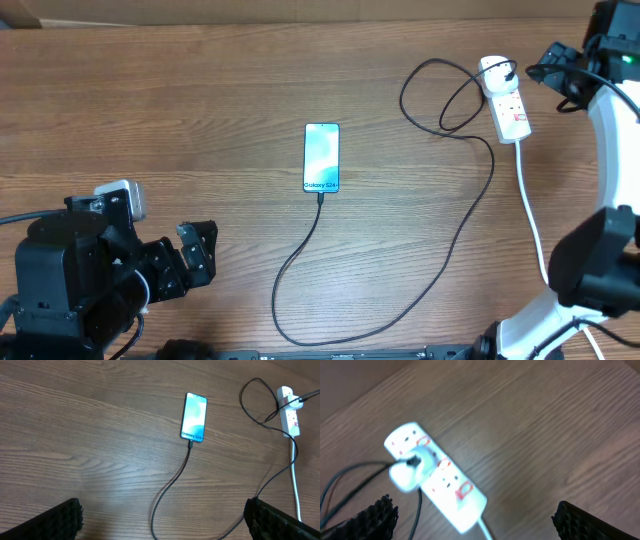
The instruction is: Plug charger to phone and switch on socket
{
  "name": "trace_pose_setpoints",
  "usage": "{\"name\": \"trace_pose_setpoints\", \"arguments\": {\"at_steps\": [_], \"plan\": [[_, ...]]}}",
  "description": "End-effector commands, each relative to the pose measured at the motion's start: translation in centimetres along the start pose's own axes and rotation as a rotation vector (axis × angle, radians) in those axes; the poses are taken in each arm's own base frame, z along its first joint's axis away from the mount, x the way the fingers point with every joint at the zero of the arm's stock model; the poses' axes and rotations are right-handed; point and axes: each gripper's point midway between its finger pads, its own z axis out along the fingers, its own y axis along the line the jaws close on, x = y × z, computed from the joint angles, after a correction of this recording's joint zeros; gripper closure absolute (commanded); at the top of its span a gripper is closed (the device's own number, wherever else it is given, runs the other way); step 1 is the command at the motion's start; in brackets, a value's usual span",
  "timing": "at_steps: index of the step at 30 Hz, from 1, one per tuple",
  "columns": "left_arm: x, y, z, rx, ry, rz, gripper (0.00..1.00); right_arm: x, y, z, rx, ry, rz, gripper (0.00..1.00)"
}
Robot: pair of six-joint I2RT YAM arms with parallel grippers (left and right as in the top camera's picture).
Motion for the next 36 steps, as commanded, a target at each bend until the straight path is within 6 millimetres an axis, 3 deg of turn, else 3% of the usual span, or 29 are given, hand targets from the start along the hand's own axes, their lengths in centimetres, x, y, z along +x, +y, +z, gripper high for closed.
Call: {"name": "trace_pose_setpoints", "arguments": {"at_steps": [1,15,28,36], "plan": [[0.0,0.2,0.2,-0.016,0.002,-0.005,0.0,-1.4,-0.3,1.2,0.044,-0.052,0.004,0.0],[0.0,0.2,0.2,-0.016,0.002,-0.005,0.0,-0.7,1.4,9.8,0.042,-0.062,0.003,0.0],[0.0,0.2,0.2,-0.016,0.002,-0.005,0.0,2.6,0.3,13.7,0.096,0.034,-0.015,0.0],[0.0,0.2,0.2,-0.016,0.002,-0.005,0.0,3.8,0.6,14.6,0.08,0.077,-0.022,0.0]]}}
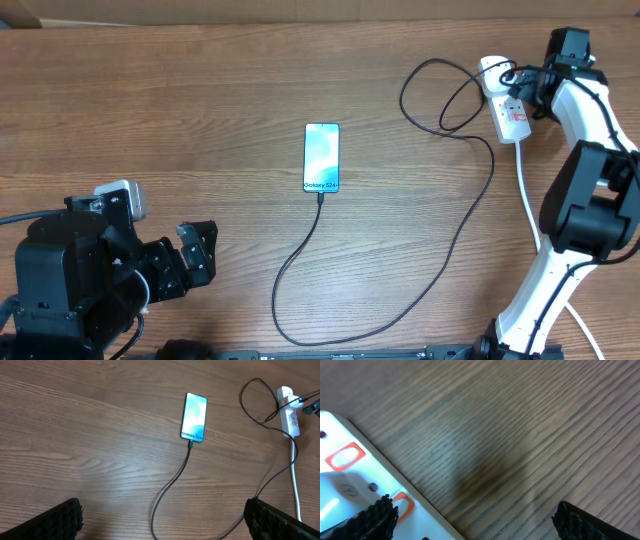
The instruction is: Plug charger to phone and switch on socket
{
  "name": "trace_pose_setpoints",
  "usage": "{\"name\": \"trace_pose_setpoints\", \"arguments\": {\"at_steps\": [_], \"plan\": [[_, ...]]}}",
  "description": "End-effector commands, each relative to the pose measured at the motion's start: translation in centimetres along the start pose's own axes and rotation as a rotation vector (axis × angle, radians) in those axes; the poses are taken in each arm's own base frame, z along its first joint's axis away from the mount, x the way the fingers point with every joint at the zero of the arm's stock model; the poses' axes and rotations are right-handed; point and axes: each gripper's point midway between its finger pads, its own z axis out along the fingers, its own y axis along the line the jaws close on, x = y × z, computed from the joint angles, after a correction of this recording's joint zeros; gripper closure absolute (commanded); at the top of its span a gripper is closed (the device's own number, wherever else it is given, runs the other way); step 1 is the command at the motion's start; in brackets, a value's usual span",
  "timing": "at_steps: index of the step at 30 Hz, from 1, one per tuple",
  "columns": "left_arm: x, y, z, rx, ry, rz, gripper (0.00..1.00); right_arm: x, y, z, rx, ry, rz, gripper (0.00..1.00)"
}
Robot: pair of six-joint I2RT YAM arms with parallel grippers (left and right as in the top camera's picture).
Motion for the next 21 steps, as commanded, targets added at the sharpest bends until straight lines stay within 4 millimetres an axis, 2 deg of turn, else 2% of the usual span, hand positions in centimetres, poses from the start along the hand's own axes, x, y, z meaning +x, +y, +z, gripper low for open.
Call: {"name": "trace_pose_setpoints", "arguments": {"at_steps": [1,7,16,21], "plan": [[-0.03,0.24,0.22,-0.015,0.003,-0.005,0.0,-0.31,0.42,0.13,-0.037,0.005,0.005,0.0],[-0.03,0.24,0.23,-0.015,0.003,-0.005,0.0,-0.2,1.01,0.09,-0.07,0.013,0.013,0.0],[-0.03,0.24,0.23,-0.015,0.003,-0.005,0.01,-0.44,0.43,0.21,-0.036,-0.004,0.015,0.0],[-0.03,0.23,0.22,-0.015,0.002,-0.005,0.0,0.09,0.39,0.73,-0.031,0.009,0.011,0.0]]}}
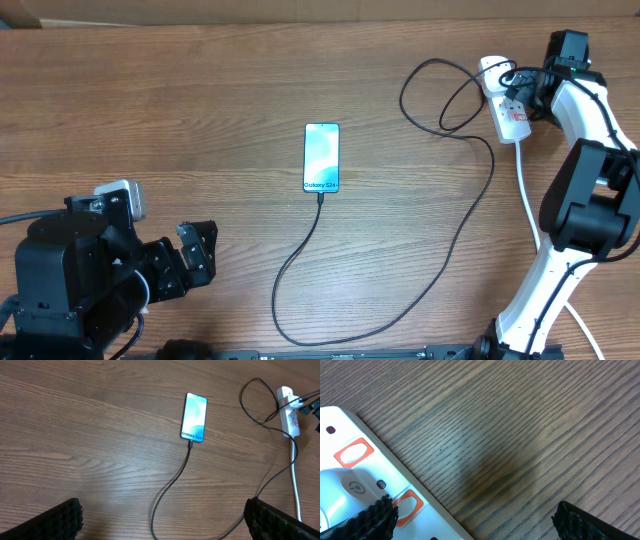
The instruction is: Plug charger to phone and switch on socket
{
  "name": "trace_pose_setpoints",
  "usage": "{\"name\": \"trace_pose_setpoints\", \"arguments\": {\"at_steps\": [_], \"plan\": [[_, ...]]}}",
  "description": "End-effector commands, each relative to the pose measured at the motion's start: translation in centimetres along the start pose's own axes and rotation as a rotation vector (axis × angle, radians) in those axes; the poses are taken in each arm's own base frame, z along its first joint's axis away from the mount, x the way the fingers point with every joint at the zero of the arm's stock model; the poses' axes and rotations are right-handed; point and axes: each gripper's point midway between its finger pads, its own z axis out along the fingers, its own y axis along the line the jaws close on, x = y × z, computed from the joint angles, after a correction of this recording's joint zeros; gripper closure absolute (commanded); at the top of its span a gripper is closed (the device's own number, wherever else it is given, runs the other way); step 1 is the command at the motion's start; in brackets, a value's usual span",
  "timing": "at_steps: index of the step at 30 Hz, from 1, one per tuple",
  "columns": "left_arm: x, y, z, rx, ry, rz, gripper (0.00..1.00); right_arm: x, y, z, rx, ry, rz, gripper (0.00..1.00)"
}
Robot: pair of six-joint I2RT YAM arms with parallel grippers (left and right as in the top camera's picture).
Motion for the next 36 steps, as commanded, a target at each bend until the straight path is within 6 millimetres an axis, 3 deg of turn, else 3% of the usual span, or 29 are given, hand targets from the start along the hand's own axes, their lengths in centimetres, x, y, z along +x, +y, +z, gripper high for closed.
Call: {"name": "trace_pose_setpoints", "arguments": {"at_steps": [1,9,36], "plan": [[0.0,0.2,0.2,-0.015,0.003,-0.005,0.0,-0.1,-0.3,0.5,0.014,-0.004,0.005,0.0],[0.0,0.2,0.2,-0.015,0.003,-0.005,0.0,1.0,-0.3,2.1,0.024,0.023,-0.002,0.0],[0.0,0.2,0.2,-0.015,0.003,-0.005,0.0,2.0,1.9,1.9,-0.106,0.077,-0.009,0.0]]}}
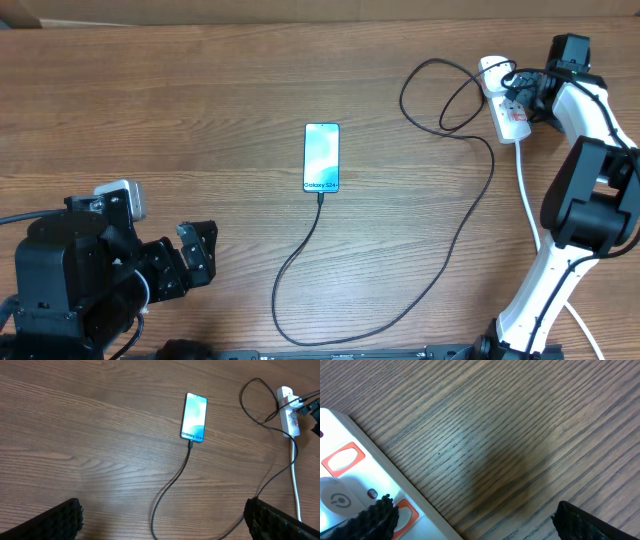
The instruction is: Plug charger to phone and switch on socket
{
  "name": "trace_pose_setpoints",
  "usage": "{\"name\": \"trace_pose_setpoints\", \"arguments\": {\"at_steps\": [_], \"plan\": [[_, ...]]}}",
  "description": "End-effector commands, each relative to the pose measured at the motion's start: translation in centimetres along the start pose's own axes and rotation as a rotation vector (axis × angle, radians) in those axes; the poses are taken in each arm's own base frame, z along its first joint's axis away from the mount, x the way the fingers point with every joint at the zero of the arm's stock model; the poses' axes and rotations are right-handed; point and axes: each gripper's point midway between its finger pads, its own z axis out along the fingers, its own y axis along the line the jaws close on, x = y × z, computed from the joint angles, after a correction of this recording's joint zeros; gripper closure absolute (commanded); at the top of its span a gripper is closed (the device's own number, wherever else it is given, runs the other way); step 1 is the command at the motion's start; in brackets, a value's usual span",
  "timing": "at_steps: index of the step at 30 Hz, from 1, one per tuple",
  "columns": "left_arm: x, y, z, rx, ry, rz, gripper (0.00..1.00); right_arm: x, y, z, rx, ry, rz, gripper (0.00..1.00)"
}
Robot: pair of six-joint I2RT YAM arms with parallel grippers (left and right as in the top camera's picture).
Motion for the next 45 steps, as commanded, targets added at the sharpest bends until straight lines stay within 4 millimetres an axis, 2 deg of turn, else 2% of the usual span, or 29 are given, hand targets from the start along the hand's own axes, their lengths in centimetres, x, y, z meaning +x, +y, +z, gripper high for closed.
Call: {"name": "trace_pose_setpoints", "arguments": {"at_steps": [1,45], "plan": [[0.0,0.2,0.2,-0.016,0.003,-0.005,0.0,1.5,1.5,0.6,-0.057,0.056,-0.024,0.0],[0.0,0.3,0.2,-0.016,0.003,-0.005,0.0,2.9,3.5,0.3,-0.18,0.12,-0.068,0.0]]}}
